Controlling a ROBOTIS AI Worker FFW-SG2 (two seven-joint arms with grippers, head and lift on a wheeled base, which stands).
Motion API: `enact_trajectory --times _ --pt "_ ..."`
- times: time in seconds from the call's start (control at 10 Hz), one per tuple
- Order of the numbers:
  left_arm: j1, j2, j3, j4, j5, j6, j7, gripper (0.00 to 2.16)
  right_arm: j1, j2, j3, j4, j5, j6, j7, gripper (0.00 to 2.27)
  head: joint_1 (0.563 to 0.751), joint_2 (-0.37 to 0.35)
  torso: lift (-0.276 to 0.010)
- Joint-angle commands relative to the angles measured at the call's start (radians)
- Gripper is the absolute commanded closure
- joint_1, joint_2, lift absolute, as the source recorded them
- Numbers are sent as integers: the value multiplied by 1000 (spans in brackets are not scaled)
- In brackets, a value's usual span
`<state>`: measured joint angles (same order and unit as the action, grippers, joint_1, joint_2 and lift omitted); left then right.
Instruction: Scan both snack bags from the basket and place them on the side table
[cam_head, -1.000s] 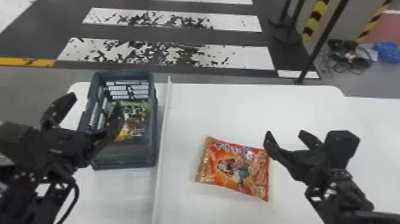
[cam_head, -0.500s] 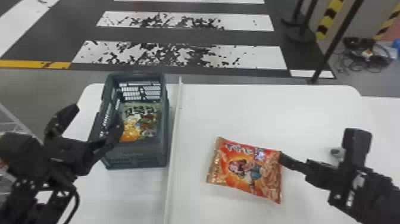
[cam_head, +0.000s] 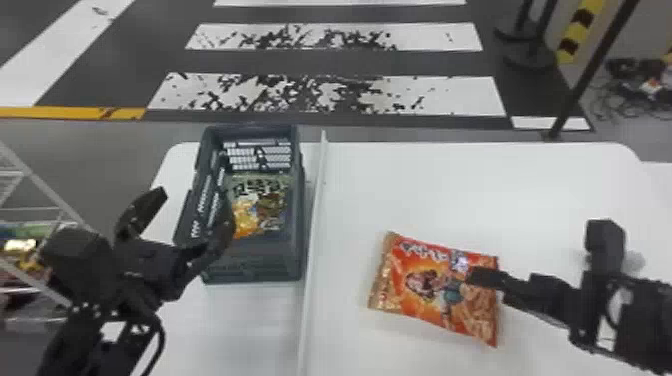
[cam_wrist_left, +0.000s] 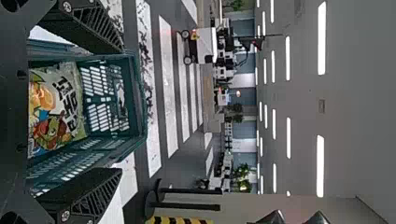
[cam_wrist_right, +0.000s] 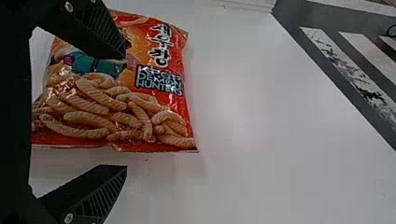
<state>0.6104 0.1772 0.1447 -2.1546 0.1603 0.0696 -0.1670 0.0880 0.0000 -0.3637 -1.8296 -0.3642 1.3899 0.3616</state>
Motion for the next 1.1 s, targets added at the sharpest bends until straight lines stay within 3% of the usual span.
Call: enact_trajectory --times 0.0,0.3,0.4,0.5,0.6,0.7,1.0 --pt "-1 2 -2 10 1 0 0 103 -19 1 3 32 5 24 2 83 695 84 -75" --pt "-17 10 -11 36 8 0 -2 103 -22 1 14 58 50 51 14 83 695 93 -75" --pt "-21 11 -14 44 8 0 -3 103 -22 1 14 62 51 54 28 242 695 94 -75" --pt "-23 11 -19 48 8 0 -3 103 -24 1 14 64 53 70 40 832 695 96 -75" --pt "-28 11 -23 52 8 -3 -3 103 -27 1 14 66 87 76 39 1983 695 98 -75" --pt "-29 16 -27 55 8 0 -3 103 -25 1 12 66 93 73 49 2260 695 97 -75" --pt "-24 18 -25 58 11 -3 -3 124 -4 1 -46 0 31 54 82 2260 695 88 -75"
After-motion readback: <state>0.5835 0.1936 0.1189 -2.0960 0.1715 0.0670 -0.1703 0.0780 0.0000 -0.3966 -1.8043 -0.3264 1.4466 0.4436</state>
